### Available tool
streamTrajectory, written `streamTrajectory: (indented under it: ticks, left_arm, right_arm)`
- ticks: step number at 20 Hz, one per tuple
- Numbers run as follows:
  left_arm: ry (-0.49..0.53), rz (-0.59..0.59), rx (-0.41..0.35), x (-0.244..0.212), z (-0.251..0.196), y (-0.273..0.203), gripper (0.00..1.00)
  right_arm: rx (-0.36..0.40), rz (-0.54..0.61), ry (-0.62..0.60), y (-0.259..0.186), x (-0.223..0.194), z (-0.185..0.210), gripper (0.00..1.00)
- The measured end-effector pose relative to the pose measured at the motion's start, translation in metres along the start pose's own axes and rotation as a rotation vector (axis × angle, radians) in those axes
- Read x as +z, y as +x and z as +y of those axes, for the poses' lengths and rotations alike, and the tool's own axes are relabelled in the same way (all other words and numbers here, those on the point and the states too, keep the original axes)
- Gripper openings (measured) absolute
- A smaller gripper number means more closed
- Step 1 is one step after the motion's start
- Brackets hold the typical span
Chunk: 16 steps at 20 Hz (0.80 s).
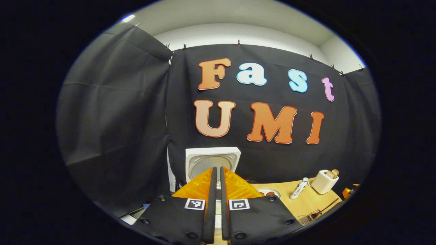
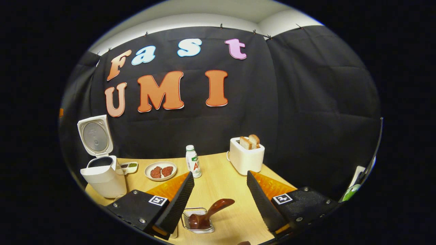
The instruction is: Close the left gripper, press the button to open the rice cooker; take a wooden spoon from the chopstick holder with the right hand, scoop a spoonful of rice and pour it into the rice cooker, then put the wooden spoon back into the chopstick holder.
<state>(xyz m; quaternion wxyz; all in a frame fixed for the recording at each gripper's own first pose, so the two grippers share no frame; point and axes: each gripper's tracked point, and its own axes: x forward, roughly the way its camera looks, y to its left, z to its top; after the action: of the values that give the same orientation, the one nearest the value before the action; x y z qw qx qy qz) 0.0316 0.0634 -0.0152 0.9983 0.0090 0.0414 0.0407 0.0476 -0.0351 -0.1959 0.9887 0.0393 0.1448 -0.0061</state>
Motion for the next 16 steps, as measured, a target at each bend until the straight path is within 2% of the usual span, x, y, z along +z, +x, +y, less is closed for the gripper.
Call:
streamTrajectory:
  ticks: [2,4,7,10,12,14,15,16]
  left_arm:
    - [0.021,-0.007,0.006,0.004,0.002,-0.009,0.13]
    - [0.02,-0.008,0.021,0.005,0.008,-0.016,0.18]
    - [-0.023,-0.029,0.043,0.011,0.016,-0.024,0.18]
    - [-0.019,-0.033,0.07,0.011,0.025,-0.033,0.64]
    - [-0.011,-0.032,0.08,0.008,0.03,-0.034,0.8]
    - [-0.003,-0.023,0.073,0.004,0.029,-0.034,0.96]
    - [-0.002,-0.015,0.071,0.0,0.03,-0.034,0.91]
    - [-0.004,-0.009,0.068,-0.003,0.03,-0.034,0.96]
  right_arm:
    - [-0.005,0.038,0.035,0.011,-0.019,-0.004,0.97]
    - [0.004,0.073,0.093,0.016,-0.037,-0.006,0.96]
    - [0.02,0.138,0.184,0.027,-0.063,-0.005,0.95]
    - [0.046,0.201,0.279,0.032,-0.083,0.0,0.95]
    - [0.067,0.227,0.344,0.037,-0.092,0.008,0.95]
    - [0.081,0.261,0.401,0.038,-0.103,0.012,0.91]
    - [0.085,0.274,0.425,0.038,-0.105,0.014,0.82]
    - [0.08,0.284,0.446,0.038,-0.107,0.013,0.76]
